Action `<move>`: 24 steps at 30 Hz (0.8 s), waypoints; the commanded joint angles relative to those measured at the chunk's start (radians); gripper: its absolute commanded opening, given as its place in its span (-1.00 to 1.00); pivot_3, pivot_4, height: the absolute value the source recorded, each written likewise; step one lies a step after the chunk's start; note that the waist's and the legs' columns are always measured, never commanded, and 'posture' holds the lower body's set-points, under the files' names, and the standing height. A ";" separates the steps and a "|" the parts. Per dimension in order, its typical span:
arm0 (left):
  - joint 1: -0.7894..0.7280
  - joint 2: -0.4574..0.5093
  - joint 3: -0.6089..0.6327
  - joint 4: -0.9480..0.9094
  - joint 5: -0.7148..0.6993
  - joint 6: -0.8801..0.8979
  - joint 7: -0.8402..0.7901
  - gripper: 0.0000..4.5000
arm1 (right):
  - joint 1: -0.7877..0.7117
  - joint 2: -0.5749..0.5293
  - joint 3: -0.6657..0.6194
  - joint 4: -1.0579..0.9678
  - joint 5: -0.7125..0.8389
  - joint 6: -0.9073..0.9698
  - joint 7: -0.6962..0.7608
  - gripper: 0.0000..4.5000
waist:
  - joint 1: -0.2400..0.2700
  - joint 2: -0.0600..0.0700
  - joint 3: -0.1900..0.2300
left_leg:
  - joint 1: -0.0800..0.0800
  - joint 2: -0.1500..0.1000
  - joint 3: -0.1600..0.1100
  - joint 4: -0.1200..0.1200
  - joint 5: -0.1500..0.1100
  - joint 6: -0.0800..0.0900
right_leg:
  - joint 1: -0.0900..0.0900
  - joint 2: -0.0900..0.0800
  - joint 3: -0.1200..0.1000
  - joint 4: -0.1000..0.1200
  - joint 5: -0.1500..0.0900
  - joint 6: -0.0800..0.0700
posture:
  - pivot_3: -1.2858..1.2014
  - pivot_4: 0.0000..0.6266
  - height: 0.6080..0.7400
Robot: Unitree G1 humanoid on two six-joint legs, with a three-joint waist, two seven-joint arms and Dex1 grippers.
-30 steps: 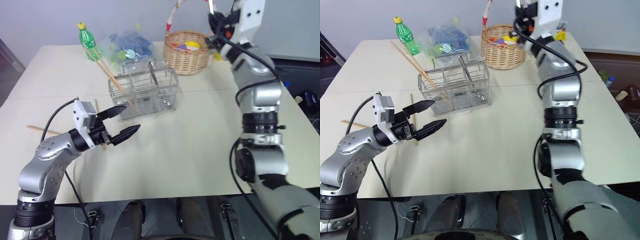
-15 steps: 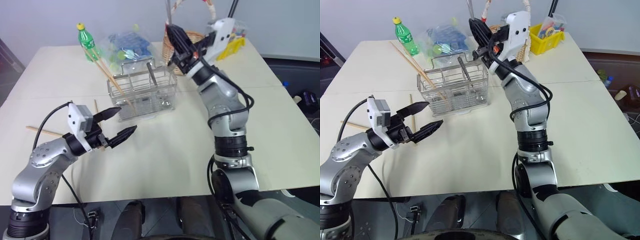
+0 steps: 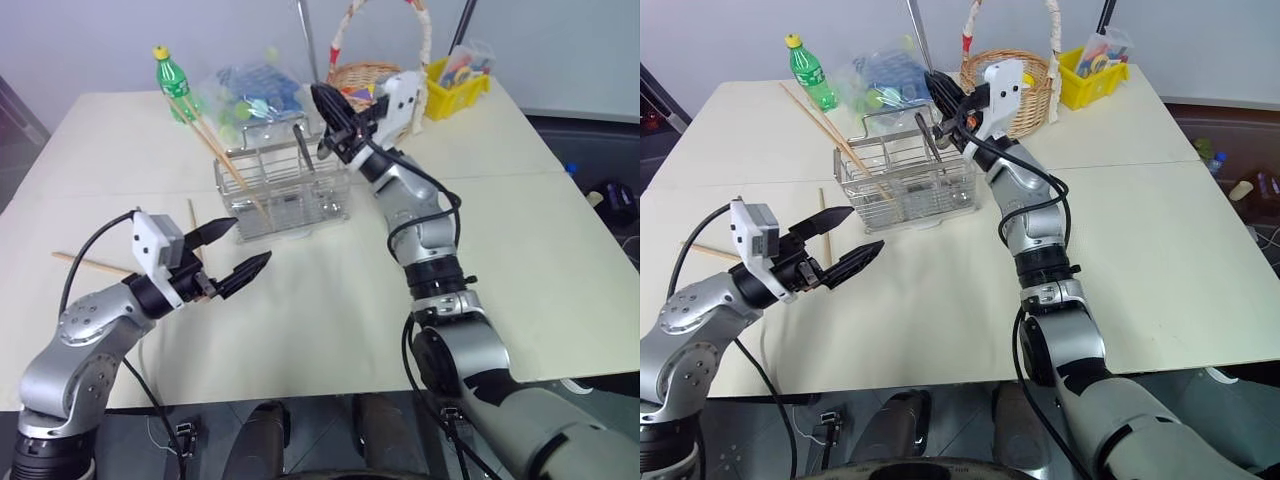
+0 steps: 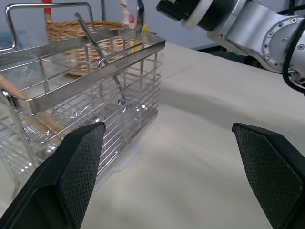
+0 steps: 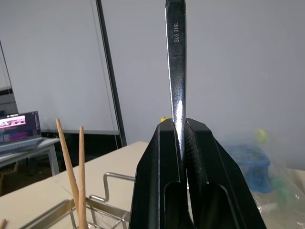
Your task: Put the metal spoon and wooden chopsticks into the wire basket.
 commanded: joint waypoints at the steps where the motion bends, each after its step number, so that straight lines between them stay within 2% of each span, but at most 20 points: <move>1: 0.012 -0.003 0.036 -0.050 -0.022 -0.003 0.019 1.00 | -0.057 0.007 -0.008 0.016 0.003 -0.054 0.019 -0.98 | 0.001 0.000 0.000 | 0.000 0.000 0.000 0.000 0.000 0.000 | 0.000 0.000 0.000 0.000 0.000 0.000 | 0.03 -0.52 1.00; 17: 0.009 0.014 0.054 -0.060 -0.041 0.001 0.052 1.00 | -0.043 0.023 -0.008 0.020 0.011 -0.077 0.032 -0.98 | 0.002 0.000 0.000 | 0.000 0.000 0.000 0.000 0.000 0.000 | 0.000 0.000 0.000 0.000 0.000 0.000 | 0.03 -0.52 1.00; 20: 0.000 0.016 0.056 -0.058 -0.045 0.004 0.053 1.00 | -0.039 0.026 -0.009 0.014 0.016 -0.073 0.033 -0.55 | 0.001 0.000 0.000 | 0.000 0.000 0.000 0.000 0.000 0.000 | 0.000 0.000 0.000 0.000 0.000 0.000 | 0.03 -0.52 1.00; 24: -0.001 0.016 0.062 -0.057 -0.047 0.008 0.054 1.00 | -0.034 0.026 -0.013 0.007 0.019 -0.072 0.031 0.37 | 0.001 0.000 0.000 | 0.000 0.000 0.000 0.000 0.000 0.000 | 0.000 0.000 0.000 0.000 0.000 0.000 | 0.03 -0.52 1.00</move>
